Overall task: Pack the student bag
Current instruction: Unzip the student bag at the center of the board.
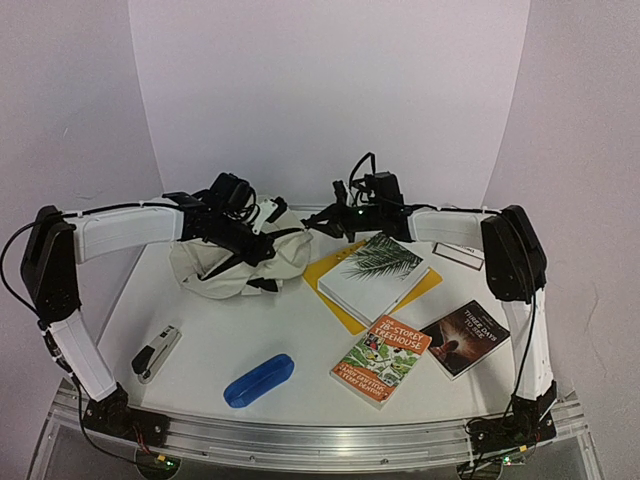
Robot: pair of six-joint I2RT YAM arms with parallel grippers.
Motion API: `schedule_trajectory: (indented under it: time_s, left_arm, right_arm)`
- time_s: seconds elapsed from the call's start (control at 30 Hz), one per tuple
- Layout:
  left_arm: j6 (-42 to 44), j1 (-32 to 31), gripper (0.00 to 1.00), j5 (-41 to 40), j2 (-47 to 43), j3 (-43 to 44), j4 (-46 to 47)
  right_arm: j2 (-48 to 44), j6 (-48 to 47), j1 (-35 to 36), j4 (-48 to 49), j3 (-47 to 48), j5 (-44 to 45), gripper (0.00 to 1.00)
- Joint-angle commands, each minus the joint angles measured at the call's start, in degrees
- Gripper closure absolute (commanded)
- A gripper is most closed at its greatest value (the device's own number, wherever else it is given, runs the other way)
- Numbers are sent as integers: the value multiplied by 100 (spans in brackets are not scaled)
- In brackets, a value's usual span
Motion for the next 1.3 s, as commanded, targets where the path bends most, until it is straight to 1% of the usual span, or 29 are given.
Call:
schedule_trajectory:
  time_s: [0.0,0.23,0.57,0.67,0.8,0.83,0.9,0.93,1.03,1.07,1.13,1.17,1.27]
  left_arm:
    - [103,11,100,-280,-783,-332,-170]
    - [70,15,100,-409,-1443,-648,-303]
    - [5,11,100,-710,-2267,-982,-639]
    - [-30,12,100,-776,-2419,-1112,-668]
    - [-29,8,99,-602,-2388,-1200,-789]
    - [-64,6,94,-527,-2335,-1185,-805]
    - [-112,5,79,-383,-2244,-1053,-782]
    - [-132,5,74,-359,-2182,-946,-765]
    - [-161,5,67,-347,-1989,-552,-705]
    - [-160,5,62,-329,-1886,-388,-697]
    - [-150,-2,42,-276,-1673,-19,-770]
    - [-143,-2,34,-261,-1565,115,-808]
    - [-134,-2,21,-136,-1184,383,-956]
  right_arm:
    - [186,-398,-509,78,-2,217,100]
    - [722,-828,-646,-209,432,410,100]
    - [1190,-1090,-709,-374,1094,634,100]
    - [1345,-1184,-762,-499,1323,742,100]
    - [1371,-1016,-765,-524,1579,556,100]
    - [1337,-943,-743,-512,1580,445,100]
    - [1179,-810,-676,-490,1473,238,100]
    - [1090,-752,-622,-465,1390,178,100]
    - [896,-645,-460,-405,1180,-38,100]
    - [848,-625,-418,-388,1112,-72,100]
    - [769,-626,-362,-371,1028,-79,100]
    - [743,-623,-341,-362,993,-75,100]
    - [724,-578,-325,-338,953,-61,100]
